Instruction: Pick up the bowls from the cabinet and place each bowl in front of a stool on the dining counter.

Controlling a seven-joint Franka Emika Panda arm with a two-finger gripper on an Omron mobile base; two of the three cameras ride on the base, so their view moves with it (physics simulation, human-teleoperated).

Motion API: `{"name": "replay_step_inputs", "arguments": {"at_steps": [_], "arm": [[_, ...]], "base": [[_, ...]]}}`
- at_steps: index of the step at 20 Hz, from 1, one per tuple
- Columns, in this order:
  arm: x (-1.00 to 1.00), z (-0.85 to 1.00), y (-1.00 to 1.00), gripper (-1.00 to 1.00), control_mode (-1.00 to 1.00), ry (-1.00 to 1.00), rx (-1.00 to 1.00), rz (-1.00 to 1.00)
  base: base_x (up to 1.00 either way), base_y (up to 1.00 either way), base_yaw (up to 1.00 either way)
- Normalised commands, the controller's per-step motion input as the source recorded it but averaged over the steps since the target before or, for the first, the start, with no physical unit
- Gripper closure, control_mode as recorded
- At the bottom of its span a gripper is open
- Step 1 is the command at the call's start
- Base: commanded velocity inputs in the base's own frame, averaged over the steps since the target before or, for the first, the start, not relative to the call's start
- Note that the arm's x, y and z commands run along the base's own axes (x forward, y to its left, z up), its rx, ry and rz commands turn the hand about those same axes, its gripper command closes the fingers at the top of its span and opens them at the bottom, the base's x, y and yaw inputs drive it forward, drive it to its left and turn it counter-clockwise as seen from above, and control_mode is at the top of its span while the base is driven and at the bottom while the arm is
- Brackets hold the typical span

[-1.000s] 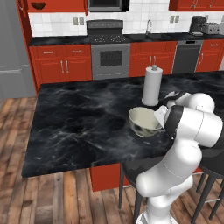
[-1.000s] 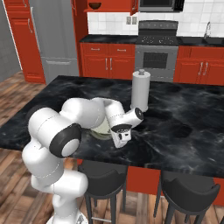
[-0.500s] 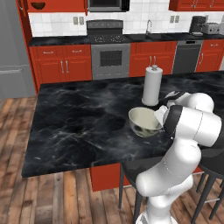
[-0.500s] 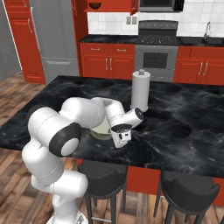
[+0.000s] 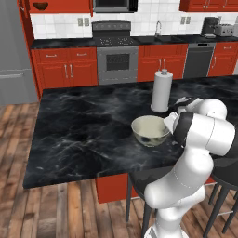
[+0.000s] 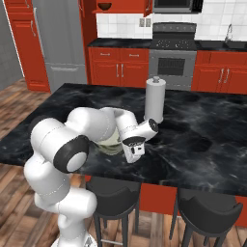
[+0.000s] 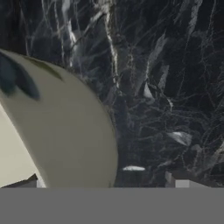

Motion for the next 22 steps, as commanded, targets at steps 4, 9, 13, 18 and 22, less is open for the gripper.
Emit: {"name": "replay_step_inputs", "arguments": {"at_steps": [4,9,13,18,22], "arm": [[0.00,0.00,0.00,-1.00,-1.00,0.00,0.00,0.00],[0.00,0.21,-0.08,-1.00,-1.00,-0.01,0.00,0.02],[0.00,0.69,-0.25,-1.00,-1.00,-0.10,-0.02,0.13],[-0.21,0.85,-0.19,-1.00,-1.00,-0.18,-0.08,0.20],[-0.51,0.82,0.00,-1.00,-1.00,-0.23,-0.19,0.15]], "base": [[0.00,0.00,0.00],[0.00,0.00,0.00],[0.00,0.00,0.00],[0.00,0.00,0.00],[0.00,0.00,0.00]]}}
